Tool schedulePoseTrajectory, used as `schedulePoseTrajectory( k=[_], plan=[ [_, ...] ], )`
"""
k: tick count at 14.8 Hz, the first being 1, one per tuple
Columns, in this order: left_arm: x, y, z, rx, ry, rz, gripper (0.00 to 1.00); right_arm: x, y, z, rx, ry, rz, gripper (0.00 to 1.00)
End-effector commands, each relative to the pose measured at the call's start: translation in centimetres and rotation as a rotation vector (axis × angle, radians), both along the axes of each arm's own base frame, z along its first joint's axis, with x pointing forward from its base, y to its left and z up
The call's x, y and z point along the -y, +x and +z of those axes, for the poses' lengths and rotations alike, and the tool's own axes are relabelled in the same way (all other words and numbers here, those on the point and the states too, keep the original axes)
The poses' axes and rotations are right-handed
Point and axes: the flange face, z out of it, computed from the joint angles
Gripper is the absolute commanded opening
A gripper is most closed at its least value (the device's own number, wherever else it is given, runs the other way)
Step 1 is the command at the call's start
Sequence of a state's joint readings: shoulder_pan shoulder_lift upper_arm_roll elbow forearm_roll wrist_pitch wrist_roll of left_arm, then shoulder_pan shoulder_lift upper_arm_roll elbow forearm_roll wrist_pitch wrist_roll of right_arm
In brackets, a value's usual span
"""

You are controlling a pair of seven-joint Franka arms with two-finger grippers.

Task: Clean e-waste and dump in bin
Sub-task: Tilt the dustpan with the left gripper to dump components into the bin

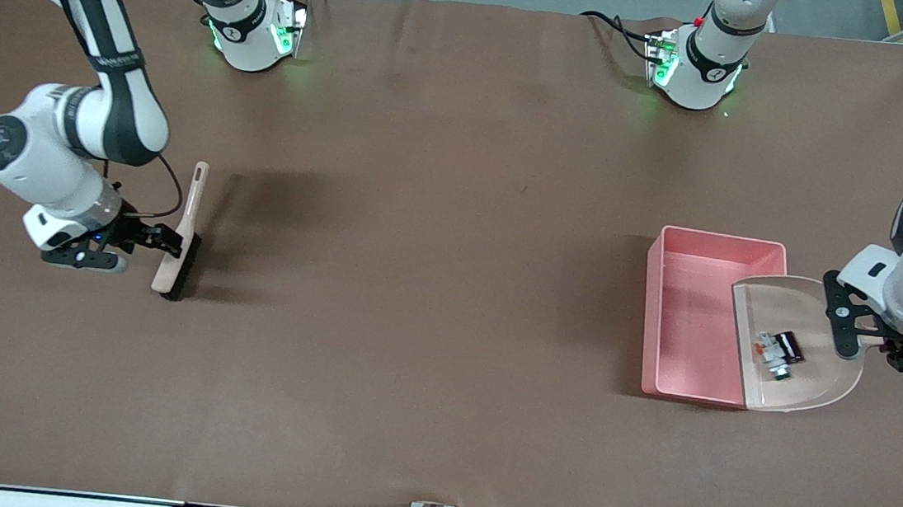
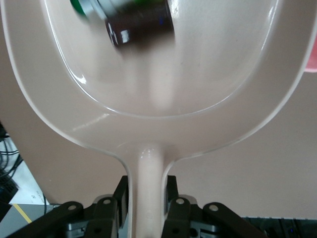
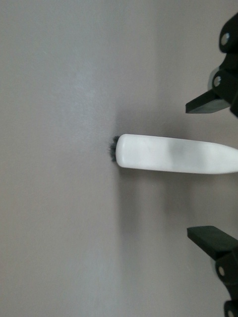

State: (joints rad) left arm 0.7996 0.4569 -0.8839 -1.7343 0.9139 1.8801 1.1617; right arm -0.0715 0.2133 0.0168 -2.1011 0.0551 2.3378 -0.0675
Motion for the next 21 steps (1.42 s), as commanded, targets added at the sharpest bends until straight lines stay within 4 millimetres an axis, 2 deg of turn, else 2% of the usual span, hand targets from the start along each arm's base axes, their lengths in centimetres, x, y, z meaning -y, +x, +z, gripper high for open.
schedulePoseTrajectory(
  k=[1, 3, 6, 7, 9, 11, 13, 14, 15, 17, 18, 21],
  plan=[
    [-0.2, -1.6, -0.6, -0.018, 0.132, -0.011, 0.03, 0.0, -0.1, 8.7, 0.001, -0.002, 0.009, 1.00],
    [-0.5, -2.0, -0.8, -0.038, 0.196, -0.007, 0.03, -0.3, -1.8, 13.6, 0.015, -0.002, 0.012, 1.00],
    [0.6, -2.0, -0.1, -0.039, 0.208, -0.028, 0.03, -0.5, -4.8, 19.8, 0.033, -0.003, 0.013, 1.00],
    [2.0, -1.8, 0.9, -0.021, 0.202, -0.049, 0.03, -0.9, -5.1, 21.5, 0.043, -0.002, 0.022, 1.00],
    [6.0, -1.5, 3.9, 0.038, 0.195, -0.106, 0.03, -2.6, -5.8, 25.0, -0.002, -0.003, 0.008, 1.00],
    [10.9, -1.2, 7.3, 0.116, 0.144, -0.153, 0.03, -2.6, -6.0, 27.4, -0.004, -0.004, 0.001, 1.00],
    [15.0, -1.3, 9.3, 0.163, 0.070, -0.168, 0.04, -2.5, -5.6, 30.5, 0.026, -0.030, 0.011, 1.00],
    [18.1, -1.5, 9.2, 0.169, 0.009, -0.170, 0.04, -1.9, -5.2, 31.6, 0.041, -0.035, -0.001, 1.00],
    [20.3, -1.8, 9.1, 0.179, -0.027, -0.161, 0.04, -1.1, -4.9, 32.6, 0.062, -0.035, -0.015, 1.00],
    [24.7, -2.5, 7.3, 0.187, -0.089, -0.137, 0.05, -0.6, -4.2, 32.4, 0.068, -0.041, -0.018, 1.00],
    [26.5, -2.7, 6.2, 0.187, -0.118, -0.120, 0.05, -0.5, -3.6, 32.8, 0.080, -0.045, -0.017, 1.00],
    [30.1, -3.0, 1.0, 0.124, -0.226, -0.039, 0.05, -0.3, -1.2, 32.8, 0.087, -0.043, -0.017, 1.00]
  ],
)
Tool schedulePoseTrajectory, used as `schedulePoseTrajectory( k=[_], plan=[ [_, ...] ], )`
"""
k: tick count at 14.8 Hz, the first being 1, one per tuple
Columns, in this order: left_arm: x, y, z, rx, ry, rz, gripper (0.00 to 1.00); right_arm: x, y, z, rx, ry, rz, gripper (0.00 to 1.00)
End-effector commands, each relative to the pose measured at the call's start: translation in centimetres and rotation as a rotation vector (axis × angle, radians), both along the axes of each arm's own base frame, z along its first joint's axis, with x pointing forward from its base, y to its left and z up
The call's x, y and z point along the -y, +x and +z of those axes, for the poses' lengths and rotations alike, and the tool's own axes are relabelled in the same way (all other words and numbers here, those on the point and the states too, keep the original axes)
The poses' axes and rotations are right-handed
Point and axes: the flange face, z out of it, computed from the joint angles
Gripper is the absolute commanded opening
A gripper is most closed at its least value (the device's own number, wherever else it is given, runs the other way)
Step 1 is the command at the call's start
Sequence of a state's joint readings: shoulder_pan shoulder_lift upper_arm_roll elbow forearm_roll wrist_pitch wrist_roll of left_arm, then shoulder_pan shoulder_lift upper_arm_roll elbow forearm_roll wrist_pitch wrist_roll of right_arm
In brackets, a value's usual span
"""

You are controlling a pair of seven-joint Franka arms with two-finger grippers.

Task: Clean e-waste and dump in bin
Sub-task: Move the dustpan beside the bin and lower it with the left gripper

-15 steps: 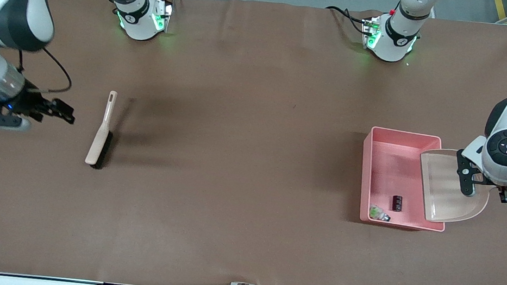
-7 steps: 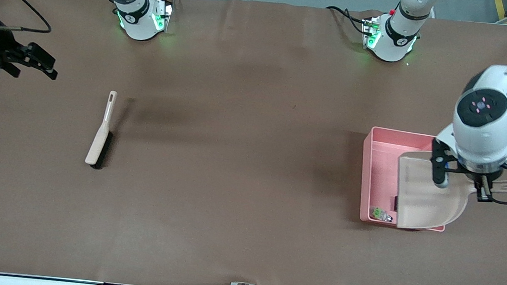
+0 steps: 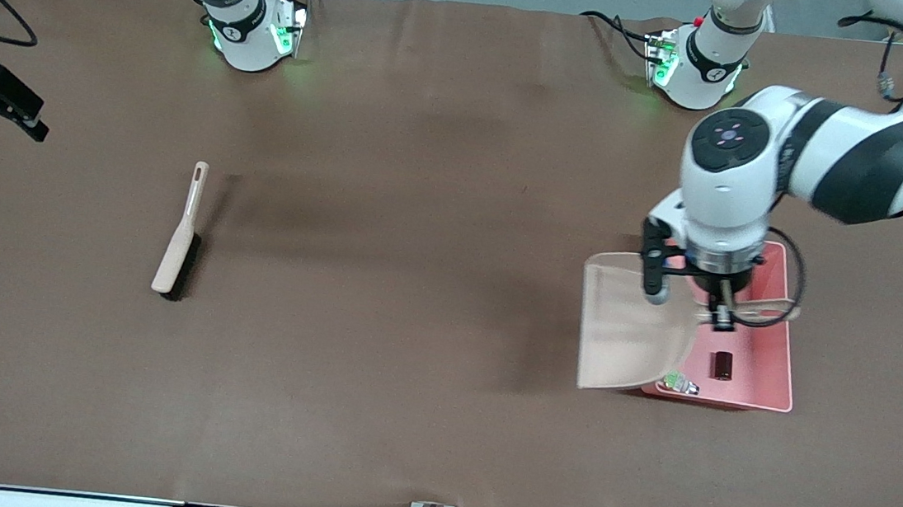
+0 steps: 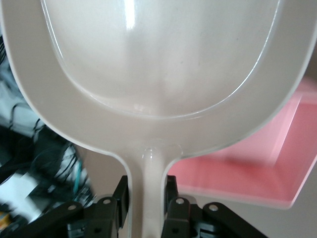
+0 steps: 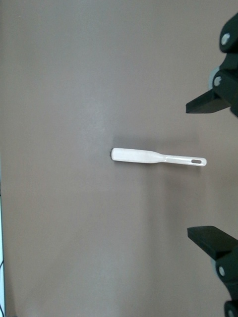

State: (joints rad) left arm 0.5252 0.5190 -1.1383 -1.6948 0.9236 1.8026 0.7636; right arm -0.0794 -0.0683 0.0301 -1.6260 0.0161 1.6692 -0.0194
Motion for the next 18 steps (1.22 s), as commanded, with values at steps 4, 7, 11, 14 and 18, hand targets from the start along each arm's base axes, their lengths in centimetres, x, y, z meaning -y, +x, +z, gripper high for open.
schedulePoseTrajectory(
  k=[4, 7, 11, 14, 18],
  plan=[
    [4.7, 0.5, -8.4, -0.156, -0.134, -0.006, 0.05, -0.1, 2.3, 0.3, 0.003, -0.014, -0.001, 1.00],
    [7.5, -0.9, -11.3, -0.159, -0.094, 0.036, 0.04, 0.6, 1.9, -0.9, -0.062, 0.008, -0.022, 1.00],
    [10.2, -2.5, -14.4, -0.141, -0.046, 0.079, 0.04, -1.6, 1.6, -0.7, -0.080, 0.004, 0.011, 1.00],
    [10.2, -2.2, -16.0, -0.130, -0.070, 0.070, 0.04, -1.4, 1.9, -0.6, -0.053, 0.001, 0.009, 1.00],
    [10.1, -2.2, -17.9, -0.159, -0.082, 0.061, 0.07, -1.2, 1.9, 0.0, -0.038, -0.013, 0.007, 1.00]
  ],
)
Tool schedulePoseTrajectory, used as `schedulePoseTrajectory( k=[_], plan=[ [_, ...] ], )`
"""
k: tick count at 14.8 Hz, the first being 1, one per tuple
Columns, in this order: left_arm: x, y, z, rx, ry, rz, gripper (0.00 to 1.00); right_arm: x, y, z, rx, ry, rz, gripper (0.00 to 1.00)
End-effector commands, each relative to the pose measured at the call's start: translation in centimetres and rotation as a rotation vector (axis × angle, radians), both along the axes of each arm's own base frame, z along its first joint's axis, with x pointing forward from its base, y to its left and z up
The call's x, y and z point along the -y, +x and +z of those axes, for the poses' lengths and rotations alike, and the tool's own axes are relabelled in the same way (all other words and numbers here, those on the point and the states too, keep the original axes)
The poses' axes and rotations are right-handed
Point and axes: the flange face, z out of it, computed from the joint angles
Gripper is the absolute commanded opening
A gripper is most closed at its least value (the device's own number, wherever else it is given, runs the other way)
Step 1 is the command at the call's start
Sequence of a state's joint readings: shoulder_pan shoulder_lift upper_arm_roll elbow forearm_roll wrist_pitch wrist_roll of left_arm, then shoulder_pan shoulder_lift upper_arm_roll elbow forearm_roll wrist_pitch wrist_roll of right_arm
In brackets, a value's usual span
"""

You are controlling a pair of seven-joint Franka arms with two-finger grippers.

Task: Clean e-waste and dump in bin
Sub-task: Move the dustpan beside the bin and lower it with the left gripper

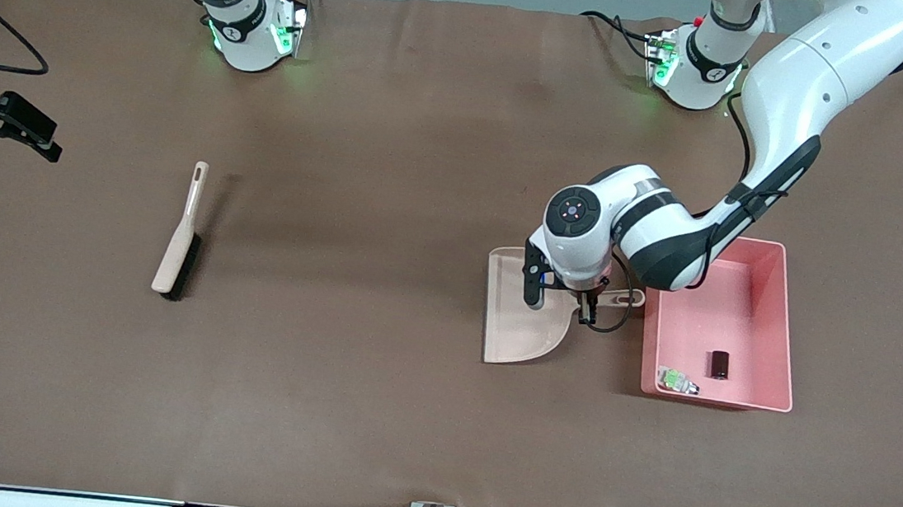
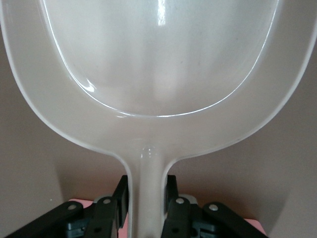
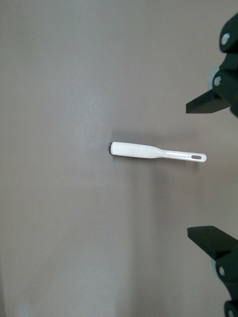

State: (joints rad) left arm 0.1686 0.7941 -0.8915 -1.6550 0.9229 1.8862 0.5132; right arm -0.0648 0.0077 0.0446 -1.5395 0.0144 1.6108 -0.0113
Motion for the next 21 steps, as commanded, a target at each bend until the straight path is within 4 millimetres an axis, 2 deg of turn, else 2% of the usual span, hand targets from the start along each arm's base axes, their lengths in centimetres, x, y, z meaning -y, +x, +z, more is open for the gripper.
schedulePoseTrajectory(
  k=[1, 3, 5, 6, 7, 8, 10, 11, 13, 15, 18, 19, 21],
  plan=[
    [0.2, 0.1, -0.9, -0.010, -0.017, -0.013, 0.07, 0.6, -0.1, 0.3, 0.003, -0.015, -0.022, 1.00],
    [0.1, -0.2, -1.8, -0.003, -0.001, -0.031, 0.10, 1.9, -0.2, 0.1, -0.001, -0.015, -0.047, 1.00],
    [0.1, -0.1, -2.0, 0.003, 0.004, -0.036, 0.23, 2.3, -0.4, 0.1, -0.012, -0.013, -0.053, 1.00],
    [0.1, -0.1, -1.8, 0.008, 0.001, -0.033, 0.46, 2.3, -0.7, 0.2, -0.024, 0.001, -0.057, 1.00],
    [0.1, 0.1, -1.7, 0.013, -0.008, -0.032, 0.91, 2.1, -0.8, 0.2, -0.030, 0.012, -0.056, 1.00],
    [0.0, 0.3, -1.3, 0.020, -0.013, -0.020, 1.00, 1.8, -0.9, 0.3, -0.029, 0.025, -0.052, 1.00],
    [-0.1, 0.9, -0.1, 0.040, -0.022, -0.004, 1.00, 0.6, -0.9, 0.6, -0.024, 0.011, -0.027, 1.00],
    [-0.5, 1.8, 1.0, 0.060, -0.032, 0.019, 1.00, 0.3, -1.0, 0.7, -0.022, 0.011, -0.021, 1.00],
    [-1.2, 3.8, 5.0, 0.111, -0.055, 0.069, 1.00, 0.7, -1.0, 0.7, -0.024, 0.011, -0.028, 1.00],
    [-2.8, 6.1, 9.6, 0.109, -0.113, 0.202, 1.00, 0.9, -0.8, 0.5, -0.021, 0.011, -0.028, 1.00],
    [-3.6, 6.2, 17.2, 0.254, -0.126, 0.415, 1.00, 0.8, -0.7, 0.8, -0.014, -0.008, -0.076, 1.00],
    [-4.2, 6.2, 18.7, 0.299, -0.135, 0.503, 1.00, 0.7, -0.9, 0.8, -0.022, 0.000, -0.159, 1.00],
    [-7.1, 6.7, 21.5, 0.357, -0.171, 0.704, 1.00, 0.4, -0.9, 0.8, -0.023, -0.009, -0.166, 1.00]
  ],
)
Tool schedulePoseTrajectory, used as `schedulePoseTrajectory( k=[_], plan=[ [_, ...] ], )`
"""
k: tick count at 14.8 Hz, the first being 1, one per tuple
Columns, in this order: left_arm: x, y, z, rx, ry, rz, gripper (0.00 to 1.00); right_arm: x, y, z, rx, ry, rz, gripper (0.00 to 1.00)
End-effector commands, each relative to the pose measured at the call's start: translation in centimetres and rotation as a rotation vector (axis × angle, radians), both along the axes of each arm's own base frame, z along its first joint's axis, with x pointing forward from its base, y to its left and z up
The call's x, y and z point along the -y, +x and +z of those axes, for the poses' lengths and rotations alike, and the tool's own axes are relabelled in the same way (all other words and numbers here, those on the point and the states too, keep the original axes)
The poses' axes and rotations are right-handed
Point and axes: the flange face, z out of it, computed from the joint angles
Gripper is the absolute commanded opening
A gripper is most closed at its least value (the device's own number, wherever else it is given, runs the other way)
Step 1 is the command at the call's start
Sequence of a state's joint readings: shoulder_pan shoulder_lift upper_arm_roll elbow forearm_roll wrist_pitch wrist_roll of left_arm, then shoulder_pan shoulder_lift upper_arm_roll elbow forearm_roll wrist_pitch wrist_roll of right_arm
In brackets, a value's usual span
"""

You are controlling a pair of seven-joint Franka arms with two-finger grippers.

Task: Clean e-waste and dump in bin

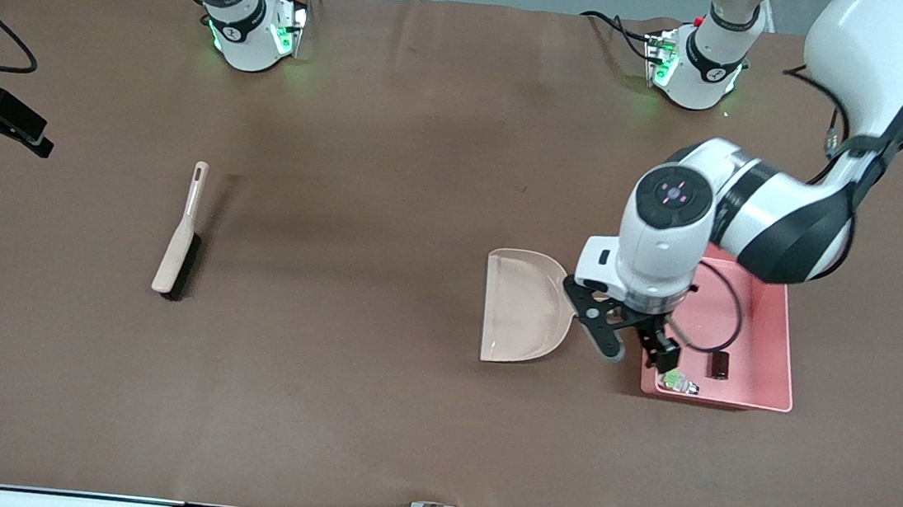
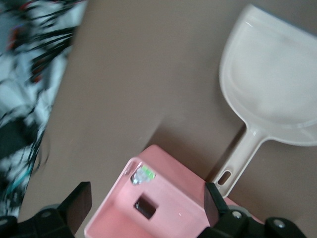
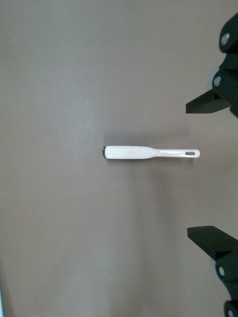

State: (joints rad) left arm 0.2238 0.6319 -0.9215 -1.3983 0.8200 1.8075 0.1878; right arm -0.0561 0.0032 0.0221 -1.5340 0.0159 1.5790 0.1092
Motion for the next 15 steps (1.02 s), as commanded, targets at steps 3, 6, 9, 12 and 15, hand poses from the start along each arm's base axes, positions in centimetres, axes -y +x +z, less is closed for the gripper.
schedulePoseTrajectory(
  k=[3, 6, 9, 12, 15],
  plan=[
    [-3.5, -0.7, 6.0, 0.098, -0.087, 0.323, 1.00, 0.4, -0.5, 0.7, -0.001, -0.050, 0.084, 1.00],
    [-10.0, -0.3, 10.3, 0.024, -0.242, 0.621, 1.00, 0.4, -0.4, 0.6, 0.000, -0.051, 0.090, 1.00],
    [-14.0, -2.0, 14.6, 0.045, -0.288, 0.765, 1.00, 0.9, -0.5, 0.1, -0.018, -0.046, 0.082, 1.00],
    [-16.5, -5.3, 16.2, -0.010, -0.282, 0.833, 1.00, 0.7, -0.6, 0.2, -0.025, -0.044, 0.075, 1.00],
    [-19.5, -9.6, 16.7, -0.050, -0.321, 0.903, 1.00, 0.7, -0.8, 0.1, -0.034, -0.038, 0.074, 1.00]
  ],
)
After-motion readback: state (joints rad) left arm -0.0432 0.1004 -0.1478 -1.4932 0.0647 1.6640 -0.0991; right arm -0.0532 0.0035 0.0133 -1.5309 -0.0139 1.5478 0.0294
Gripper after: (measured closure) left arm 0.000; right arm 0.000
